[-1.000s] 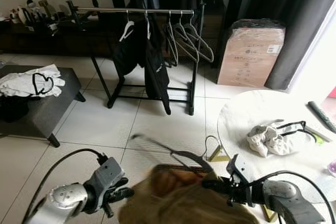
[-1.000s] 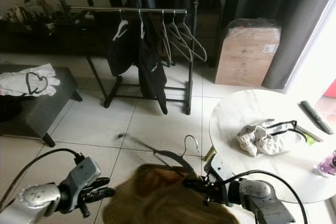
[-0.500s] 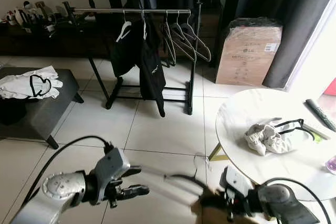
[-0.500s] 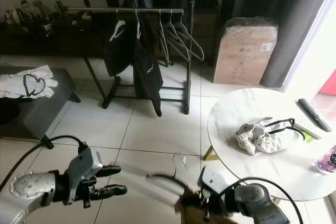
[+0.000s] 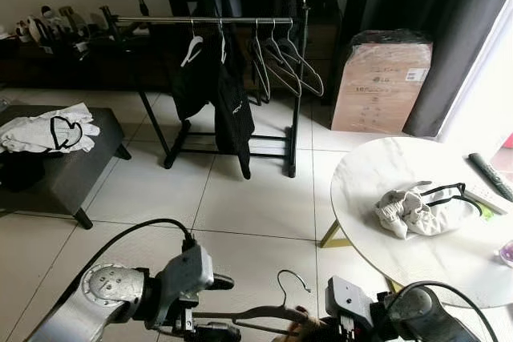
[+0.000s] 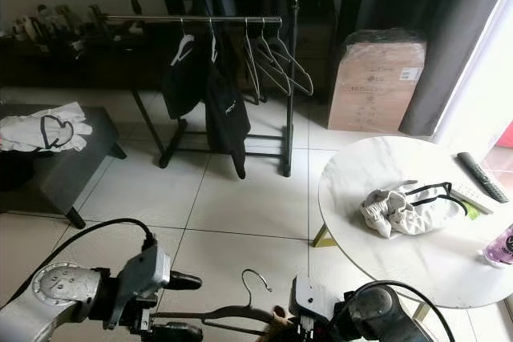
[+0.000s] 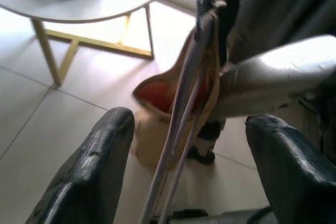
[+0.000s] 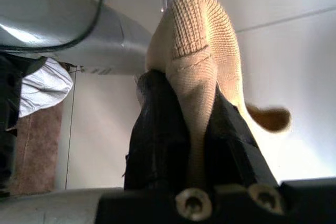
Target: Hang hanger
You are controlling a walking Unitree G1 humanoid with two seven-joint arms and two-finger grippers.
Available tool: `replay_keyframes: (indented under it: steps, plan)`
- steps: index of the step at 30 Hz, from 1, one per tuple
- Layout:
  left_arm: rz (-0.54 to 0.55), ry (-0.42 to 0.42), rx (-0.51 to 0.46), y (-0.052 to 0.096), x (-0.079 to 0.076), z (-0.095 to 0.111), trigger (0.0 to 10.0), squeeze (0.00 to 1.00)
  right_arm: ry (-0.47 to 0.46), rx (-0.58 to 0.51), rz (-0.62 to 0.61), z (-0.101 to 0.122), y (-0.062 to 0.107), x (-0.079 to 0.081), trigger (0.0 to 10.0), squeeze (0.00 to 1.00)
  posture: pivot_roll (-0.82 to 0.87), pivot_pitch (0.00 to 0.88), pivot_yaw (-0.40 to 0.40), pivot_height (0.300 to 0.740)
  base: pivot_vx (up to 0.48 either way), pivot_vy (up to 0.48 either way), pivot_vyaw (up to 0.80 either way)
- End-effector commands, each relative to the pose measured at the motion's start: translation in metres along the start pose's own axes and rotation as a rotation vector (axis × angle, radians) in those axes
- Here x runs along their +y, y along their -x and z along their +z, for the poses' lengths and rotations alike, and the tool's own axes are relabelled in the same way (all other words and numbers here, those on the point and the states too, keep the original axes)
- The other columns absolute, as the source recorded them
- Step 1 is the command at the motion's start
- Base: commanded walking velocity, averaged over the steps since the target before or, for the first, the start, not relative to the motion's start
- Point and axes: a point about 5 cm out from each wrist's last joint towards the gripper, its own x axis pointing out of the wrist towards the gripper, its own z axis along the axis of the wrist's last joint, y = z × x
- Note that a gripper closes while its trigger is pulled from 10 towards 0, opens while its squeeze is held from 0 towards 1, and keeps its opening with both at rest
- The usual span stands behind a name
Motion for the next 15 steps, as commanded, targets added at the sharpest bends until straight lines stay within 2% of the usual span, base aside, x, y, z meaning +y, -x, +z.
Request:
replay_keyframes:
  steps: [1,6,13,15]
  plan:
    - [-0.034,-0.035,0.038,-0.004,-0.001,-0.004,10.0,0.0,0.026,-0.028,0.023,0.009,0.0,0.001,0.0,0.0,-0.07,0.081,0.035,0.74,0.0,0.0,0.0]
    - [-0.017,-0.079,0.031,-0.014,0.006,-0.001,10.0,0.0,0.067,-0.039,0.064,0.02,-0.002,0.003,0.0,0.0,-0.07,0.091,0.037,0.74,0.0,0.0,0.0]
    - [-0.021,-0.093,0.024,-0.022,0.007,-0.001,10.0,0.0,0.09,-0.054,0.078,0.03,-0.005,0.003,0.0,0.0,-0.07,0.099,0.035,0.74,0.0,0.0,0.0]
    - [-0.023,-0.1,0.02,-0.026,0.008,-0.001,9.5,0.0,0.098,-0.059,0.086,0.033,-0.006,0.003,0.0,0.0,-0.07,0.1,0.035,0.74,0.0,0.0,0.0]
